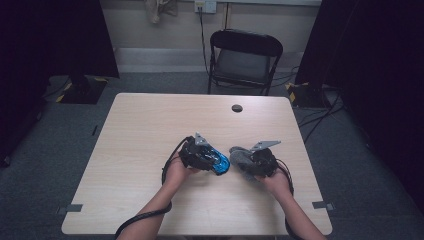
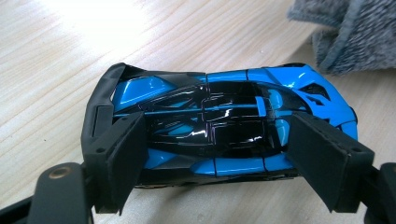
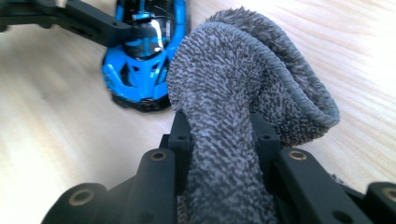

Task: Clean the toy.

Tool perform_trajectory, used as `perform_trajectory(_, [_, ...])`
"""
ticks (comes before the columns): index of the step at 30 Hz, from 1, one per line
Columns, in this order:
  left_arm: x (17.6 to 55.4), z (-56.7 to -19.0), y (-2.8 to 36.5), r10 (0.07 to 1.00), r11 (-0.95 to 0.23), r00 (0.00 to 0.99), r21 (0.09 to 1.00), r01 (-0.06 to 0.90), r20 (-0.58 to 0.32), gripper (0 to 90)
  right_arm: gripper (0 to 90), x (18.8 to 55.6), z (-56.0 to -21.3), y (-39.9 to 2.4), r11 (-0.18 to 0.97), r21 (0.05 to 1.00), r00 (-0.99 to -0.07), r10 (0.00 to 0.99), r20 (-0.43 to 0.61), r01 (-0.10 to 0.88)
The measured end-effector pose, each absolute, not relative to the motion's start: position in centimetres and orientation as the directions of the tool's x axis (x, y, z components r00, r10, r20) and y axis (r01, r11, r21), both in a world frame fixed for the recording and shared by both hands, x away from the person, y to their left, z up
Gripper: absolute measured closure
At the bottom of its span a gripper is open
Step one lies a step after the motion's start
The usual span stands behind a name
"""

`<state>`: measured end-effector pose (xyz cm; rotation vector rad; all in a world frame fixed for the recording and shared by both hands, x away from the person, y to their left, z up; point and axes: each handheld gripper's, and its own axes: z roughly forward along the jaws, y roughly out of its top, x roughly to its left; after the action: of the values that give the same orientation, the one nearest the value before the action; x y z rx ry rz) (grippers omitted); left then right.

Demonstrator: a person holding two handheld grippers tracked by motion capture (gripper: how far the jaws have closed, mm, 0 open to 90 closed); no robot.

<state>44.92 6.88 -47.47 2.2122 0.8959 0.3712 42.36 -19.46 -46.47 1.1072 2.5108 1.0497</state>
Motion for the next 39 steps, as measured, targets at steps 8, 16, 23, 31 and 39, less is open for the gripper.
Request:
perform_trajectory(8, [44.9, -47.4, 6.8, 0.694, -0.515, 0.720, 0.701, 0.494, 0.001, 20.2, 69.0, 43.4, -47.3, -19.3, 0.448, 0.669, -0.668, 0.738, 0.098, 0.593])
perform_trajectory(16, [44.9, -47.4, 6.8, 0.694, -0.513, 0.720, 0.702, 0.494, 0.000, 20.3, 69.0, 43.3, -47.9, -18.5, 0.480, 0.651, -0.677, 0.732, 0.071, 0.588])
perform_trajectory(23, [44.9, -47.4, 6.7, 0.694, -0.514, 0.720, 0.701, 0.495, 0.001, 20.2, 69.0, 42.9, -48.0, -18.0, 0.498, 0.651, -0.696, 0.715, 0.068, 0.574])
perform_trajectory(31, [44.9, -47.4, 6.7, 0.693, -0.516, 0.721, 0.700, 0.494, 0.002, 20.2, 69.0, 42.4, -48.0, -17.8, 0.499, 0.653, -0.708, 0.702, 0.081, 0.570])
perform_trajectory(39, [44.9, -47.4, 6.7, 0.694, -0.516, 0.720, 0.700, 0.493, 0.004, 20.2, 69.1, 41.6, -48.0, -17.5, 0.502, 0.655, -0.724, 0.682, 0.102, 0.565])
